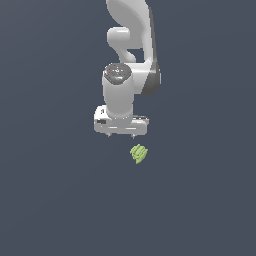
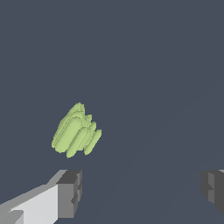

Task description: Pick up the object and move it to a goal position.

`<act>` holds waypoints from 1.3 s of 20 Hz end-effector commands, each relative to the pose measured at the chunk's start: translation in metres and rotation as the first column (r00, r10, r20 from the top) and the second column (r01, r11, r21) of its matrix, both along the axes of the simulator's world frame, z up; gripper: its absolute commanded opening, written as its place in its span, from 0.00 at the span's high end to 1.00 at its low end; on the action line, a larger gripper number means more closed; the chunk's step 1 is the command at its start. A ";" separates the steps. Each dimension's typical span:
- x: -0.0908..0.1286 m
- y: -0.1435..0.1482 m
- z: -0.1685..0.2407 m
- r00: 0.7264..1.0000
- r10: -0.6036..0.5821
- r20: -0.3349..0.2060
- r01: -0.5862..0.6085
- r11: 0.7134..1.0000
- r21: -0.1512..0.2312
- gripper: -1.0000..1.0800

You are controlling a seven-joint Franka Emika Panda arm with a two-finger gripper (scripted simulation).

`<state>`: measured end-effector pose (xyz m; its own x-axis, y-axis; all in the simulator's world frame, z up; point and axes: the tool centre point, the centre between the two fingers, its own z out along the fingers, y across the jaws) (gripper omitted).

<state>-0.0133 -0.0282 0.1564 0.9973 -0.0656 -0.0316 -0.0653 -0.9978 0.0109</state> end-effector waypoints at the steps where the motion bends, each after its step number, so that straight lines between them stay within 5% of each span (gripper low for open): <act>1: 0.000 0.000 0.000 1.000 0.000 0.000 0.000 1.000 0.000 0.04; 12: -0.003 -0.017 -0.010 1.000 0.000 -0.006 -0.001 0.999 -0.034 0.04; 26: 0.003 0.005 -0.024 0.994 -0.114 0.007 0.114 0.993 -0.026 0.04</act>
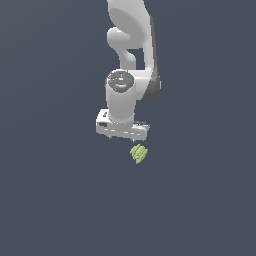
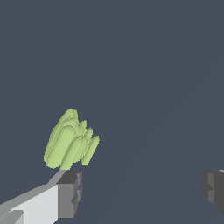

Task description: Pick up the object and move it to a goal position.

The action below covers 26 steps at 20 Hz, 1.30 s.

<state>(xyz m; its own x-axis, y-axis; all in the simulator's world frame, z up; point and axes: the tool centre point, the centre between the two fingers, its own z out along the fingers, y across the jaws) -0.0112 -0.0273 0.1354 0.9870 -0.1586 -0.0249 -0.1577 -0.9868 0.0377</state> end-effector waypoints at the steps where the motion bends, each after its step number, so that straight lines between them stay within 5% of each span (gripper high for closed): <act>1: 0.002 0.007 -0.005 0.999 -0.037 0.004 0.037 0.999 0.002 0.04; 15: 0.010 0.061 -0.039 0.948 -0.316 0.026 0.315 0.949 0.024 0.04; 26: 0.011 0.081 -0.052 0.909 -0.417 0.030 0.416 0.909 0.033 0.04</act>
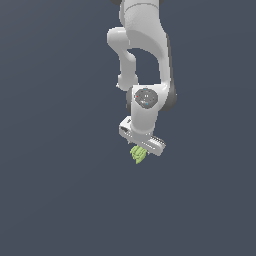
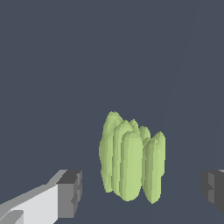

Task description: Pick up the object and move it to a goal position.

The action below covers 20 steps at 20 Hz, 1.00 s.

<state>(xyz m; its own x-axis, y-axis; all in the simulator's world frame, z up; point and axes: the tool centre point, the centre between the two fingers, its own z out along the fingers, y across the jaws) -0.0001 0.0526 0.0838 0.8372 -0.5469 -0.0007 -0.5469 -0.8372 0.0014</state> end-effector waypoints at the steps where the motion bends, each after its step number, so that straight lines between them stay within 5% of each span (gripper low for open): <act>1: 0.000 0.002 -0.001 1.000 -0.013 0.001 0.013 1.000 0.001 0.04; 20: 0.000 0.002 -0.052 1.000 -0.015 0.001 0.015 1.000 0.001 0.04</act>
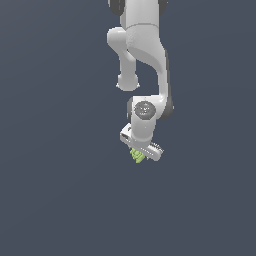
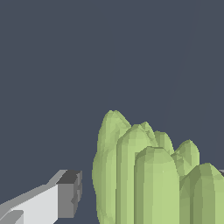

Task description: Pick up the object and move it to a goal position.

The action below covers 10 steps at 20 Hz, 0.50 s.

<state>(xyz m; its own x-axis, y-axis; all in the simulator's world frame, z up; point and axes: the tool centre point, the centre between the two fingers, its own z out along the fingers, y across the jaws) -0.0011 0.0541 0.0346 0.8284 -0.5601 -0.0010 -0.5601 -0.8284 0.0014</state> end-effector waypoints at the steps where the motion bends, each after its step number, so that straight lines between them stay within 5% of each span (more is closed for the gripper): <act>1: 0.001 0.001 -0.002 1.000 0.001 0.002 -0.001 1.000 0.001 0.04; 2: 0.001 0.001 -0.002 1.000 0.001 0.002 -0.001 1.000 0.001 1.00; 10: 0.001 0.001 -0.002 1.000 0.001 0.002 -0.001 1.000 0.001 1.00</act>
<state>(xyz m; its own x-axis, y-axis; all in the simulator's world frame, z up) 0.0002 0.0539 0.0342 0.8274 -0.5616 0.0008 -0.5616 -0.8274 -0.0006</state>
